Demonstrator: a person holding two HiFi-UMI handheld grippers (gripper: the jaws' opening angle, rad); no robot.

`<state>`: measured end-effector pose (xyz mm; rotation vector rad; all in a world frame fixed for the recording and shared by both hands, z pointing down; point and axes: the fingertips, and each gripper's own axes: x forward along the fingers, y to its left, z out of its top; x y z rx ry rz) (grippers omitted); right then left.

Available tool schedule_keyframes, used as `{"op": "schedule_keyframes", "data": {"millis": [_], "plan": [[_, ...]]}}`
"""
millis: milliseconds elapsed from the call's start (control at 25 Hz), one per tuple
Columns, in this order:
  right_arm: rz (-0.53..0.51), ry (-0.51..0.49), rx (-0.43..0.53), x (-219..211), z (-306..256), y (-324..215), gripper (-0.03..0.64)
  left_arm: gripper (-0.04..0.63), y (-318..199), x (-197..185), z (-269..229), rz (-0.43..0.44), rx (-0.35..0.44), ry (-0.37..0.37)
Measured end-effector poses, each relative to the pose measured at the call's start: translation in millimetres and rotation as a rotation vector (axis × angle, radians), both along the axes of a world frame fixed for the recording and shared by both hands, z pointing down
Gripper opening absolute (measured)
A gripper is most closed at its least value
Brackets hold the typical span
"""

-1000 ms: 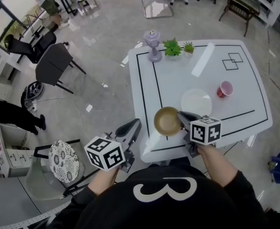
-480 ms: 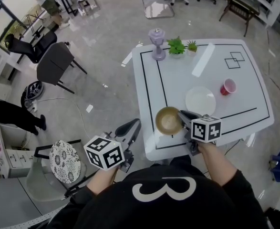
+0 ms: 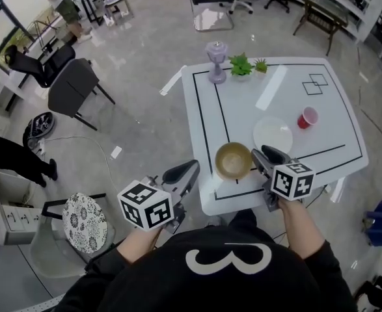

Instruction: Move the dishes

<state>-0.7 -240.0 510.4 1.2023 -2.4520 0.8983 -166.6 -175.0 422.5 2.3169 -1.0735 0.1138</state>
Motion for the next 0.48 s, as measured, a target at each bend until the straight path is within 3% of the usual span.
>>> {"op": "schedule_keyframes", "data": {"millis": [200,360,480], "plan": [[0.035,-0.003,0.157,12.8,-52.8,17.3,0.087,0.002,8.6,9.4,-15.4,0.056,0.04,0.021],[0.001,-0.008,0.263,14.9,-90.9,40.8,0.006,0.002,16.6,21.3,-31.4,0.089,0.072,0.039],[-0.053,-0.053,0.327,14.6,-115.9,58.2,0.008,0.002,23.4,34.1,-44.4,0.113,0.1,0.048]]}}
